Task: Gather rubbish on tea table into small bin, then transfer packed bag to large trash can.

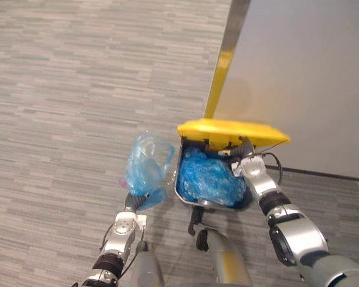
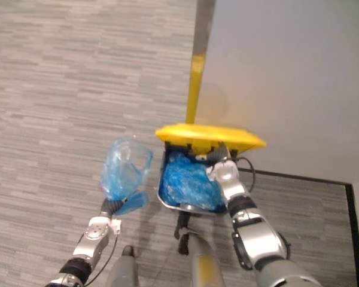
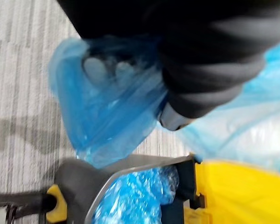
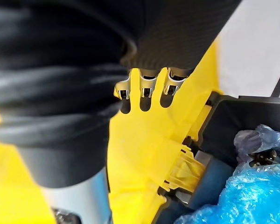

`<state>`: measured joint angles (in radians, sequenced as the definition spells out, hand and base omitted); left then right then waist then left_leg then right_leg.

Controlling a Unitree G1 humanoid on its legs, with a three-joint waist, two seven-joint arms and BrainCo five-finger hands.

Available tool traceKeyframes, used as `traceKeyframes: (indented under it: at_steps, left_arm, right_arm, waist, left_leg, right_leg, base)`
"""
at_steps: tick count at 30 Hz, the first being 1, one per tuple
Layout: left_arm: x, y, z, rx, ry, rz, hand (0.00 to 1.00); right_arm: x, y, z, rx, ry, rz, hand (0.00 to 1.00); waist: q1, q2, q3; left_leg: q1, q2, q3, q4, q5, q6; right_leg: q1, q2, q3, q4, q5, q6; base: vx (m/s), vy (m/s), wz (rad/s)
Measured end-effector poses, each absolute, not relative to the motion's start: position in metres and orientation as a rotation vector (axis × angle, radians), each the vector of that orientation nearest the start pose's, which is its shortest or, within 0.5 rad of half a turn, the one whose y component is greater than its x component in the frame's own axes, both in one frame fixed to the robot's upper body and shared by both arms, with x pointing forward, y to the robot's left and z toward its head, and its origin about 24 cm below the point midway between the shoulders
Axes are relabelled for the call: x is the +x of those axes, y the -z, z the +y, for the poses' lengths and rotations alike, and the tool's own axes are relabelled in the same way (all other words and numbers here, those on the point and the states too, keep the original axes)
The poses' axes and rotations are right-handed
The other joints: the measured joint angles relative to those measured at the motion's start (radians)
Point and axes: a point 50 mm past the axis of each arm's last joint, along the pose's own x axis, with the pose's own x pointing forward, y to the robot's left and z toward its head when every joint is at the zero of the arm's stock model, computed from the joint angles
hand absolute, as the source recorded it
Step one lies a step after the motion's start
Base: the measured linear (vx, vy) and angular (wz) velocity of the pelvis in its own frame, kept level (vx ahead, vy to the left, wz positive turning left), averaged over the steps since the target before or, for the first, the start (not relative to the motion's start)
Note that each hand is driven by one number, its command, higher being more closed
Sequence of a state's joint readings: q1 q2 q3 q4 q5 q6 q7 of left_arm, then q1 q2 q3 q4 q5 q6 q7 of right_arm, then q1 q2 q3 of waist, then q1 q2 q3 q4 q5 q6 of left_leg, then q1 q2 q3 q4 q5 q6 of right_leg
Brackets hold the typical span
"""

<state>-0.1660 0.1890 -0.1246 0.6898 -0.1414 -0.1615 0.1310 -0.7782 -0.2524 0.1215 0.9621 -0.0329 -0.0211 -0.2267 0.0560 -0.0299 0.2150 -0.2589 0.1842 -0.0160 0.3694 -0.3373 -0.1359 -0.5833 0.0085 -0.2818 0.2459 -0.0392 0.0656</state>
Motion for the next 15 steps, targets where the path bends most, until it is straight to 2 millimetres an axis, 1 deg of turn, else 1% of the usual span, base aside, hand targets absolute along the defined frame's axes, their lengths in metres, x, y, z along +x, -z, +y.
traceKeyframes:
  at_steps: [1,2,3,4,5,6,7,8,9,10,12,13,15]
  left_arm:
    - [0.257,0.049,0.183,0.135,-0.064,0.349,1.00]
    - [0.258,0.047,0.181,0.131,-0.055,0.337,1.00]
    - [0.261,0.043,0.180,0.125,-0.053,0.323,1.00]
    - [0.260,0.043,0.179,0.118,-0.051,0.318,1.00]
    - [0.259,0.043,0.178,0.117,-0.051,0.317,1.00]
    - [0.257,0.042,0.180,0.120,-0.052,0.313,1.00]
    - [0.257,0.043,0.179,0.126,-0.042,0.315,1.00]
    - [0.257,0.043,0.176,0.130,-0.029,0.316,1.00]
    - [0.256,0.043,0.171,0.130,-0.011,0.313,1.00]
    - [0.258,0.040,0.167,0.123,0.001,0.297,1.00]
    - [0.260,0.034,0.162,0.120,0.021,0.268,1.00]
    - [0.263,0.028,0.161,0.106,0.021,0.241,1.00]
    - [0.265,0.023,0.160,0.094,0.023,0.214,1.00]
  right_arm:
    - [0.386,-0.084,-0.179,-0.393,0.158,0.104,0.00]
    - [0.391,-0.095,-0.179,-0.392,0.168,0.076,0.00]
    - [0.395,-0.108,-0.183,-0.384,0.188,0.049,0.00]
    - [0.397,-0.116,-0.190,-0.391,0.214,0.034,0.00]
    - [0.400,-0.123,-0.190,-0.386,0.216,0.018,0.00]
    - [0.405,-0.138,-0.185,-0.374,0.212,-0.021,0.00]
    - [0.409,-0.153,-0.182,-0.369,0.211,-0.057,0.00]
    - [0.410,-0.158,-0.181,-0.363,0.212,-0.069,0.00]
    - [0.411,-0.162,-0.181,-0.350,0.213,-0.078,0.00]
    - [0.411,-0.163,-0.181,-0.345,0.213,-0.078,0.00]
    - [0.411,-0.161,-0.182,-0.333,0.215,-0.066,0.00]
    - [0.411,-0.160,-0.182,-0.325,0.218,-0.062,0.00]
    - [0.412,-0.160,-0.182,-0.315,0.218,-0.060,0.00]
  waist:
    - [0.001,-0.008,0.021]
    - [0.008,0.002,0.032]
    - [0.000,0.001,0.052]
    - [-0.011,-0.015,0.061]
    - [0.002,-0.012,0.061]
    - [0.021,-0.011,0.062]
    - [0.022,-0.011,0.062]
    - [0.017,-0.011,0.063]
    - [0.006,-0.008,0.064]
    - [-0.001,-0.008,0.067]
    - [-0.001,-0.008,0.072]
    - [0.000,-0.009,0.072]
    - [0.000,-0.009,0.073]
  left_leg:
    - [0.003,0.000,-0.011,-0.017,0.001,0.002]
    - [0.006,0.015,-0.022,-0.045,0.006,0.006]
    - [0.009,0.018,-0.032,-0.061,0.016,-0.003]
    - [0.017,0.002,-0.052,-0.072,0.040,-0.048]
    - [0.014,0.006,-0.058,-0.068,0.041,-0.049]
    - [0.005,0.009,-0.079,-0.062,0.043,-0.048]
    - [-0.019,0.015,-0.078,-0.031,0.044,-0.051]
    - [-0.021,0.013,-0.077,-0.022,0.043,-0.052]
    - [-0.018,0.013,-0.074,-0.016,0.041,-0.053]
    - [-0.011,0.013,-0.074,-0.017,0.041,-0.053]
    - [-0.003,0.008,-0.071,-0.018,0.041,-0.054]
    - [-0.005,0.003,-0.069,-0.019,0.041,-0.055]
    - [-0.005,-0.005,-0.066,-0.020,0.041,-0.055]
  right_leg:
    - [0.019,0.017,0.014,-0.050,0.002,0.008]
    - [0.018,0.035,0.023,-0.055,0.012,-0.009]
    - [-0.003,0.041,0.108,0.046,0.064,-0.107]
    - [0.036,0.029,0.131,0.005,0.098,-0.117]
    - [0.038,0.040,0.123,-0.015,0.099,-0.113]
    - [0.039,0.056,0.108,-0.051,0.111,-0.103]
    - [0.040,0.060,0.086,-0.076,0.137,-0.108]
    - [0.042,0.061,0.079,-0.080,0.147,-0.111]
    - [0.047,0.060,0.071,-0.078,0.151,-0.118]
    - [0.055,0.059,0.069,-0.078,0.151,-0.118]
    - [0.062,0.055,0.070,-0.074,0.152,-0.118]
    - [0.062,0.050,0.072,-0.075,0.155,-0.114]
    - [0.062,0.043,0.075,-0.075,0.158,-0.109]
  base:
    - [-0.14,-0.076,-0.03]
    - [-0.11,-0.105,0.12]
    - [-0.01,-0.089,0.47]
    - [0.04,-0.055,0.39]
    - [0.07,-0.065,-0.04]
    - [0.05,-0.060,-0.46]
    - [0.06,-0.057,-0.39]
    - [0.05,0.005,-0.06]
    - [0.04,0.037,0.05]
    - [0.04,0.047,0.06]
    - [0.01,0.082,0.02]
    - [-0.01,0.083,0.02]
    - [-0.01,0.076,0.01]
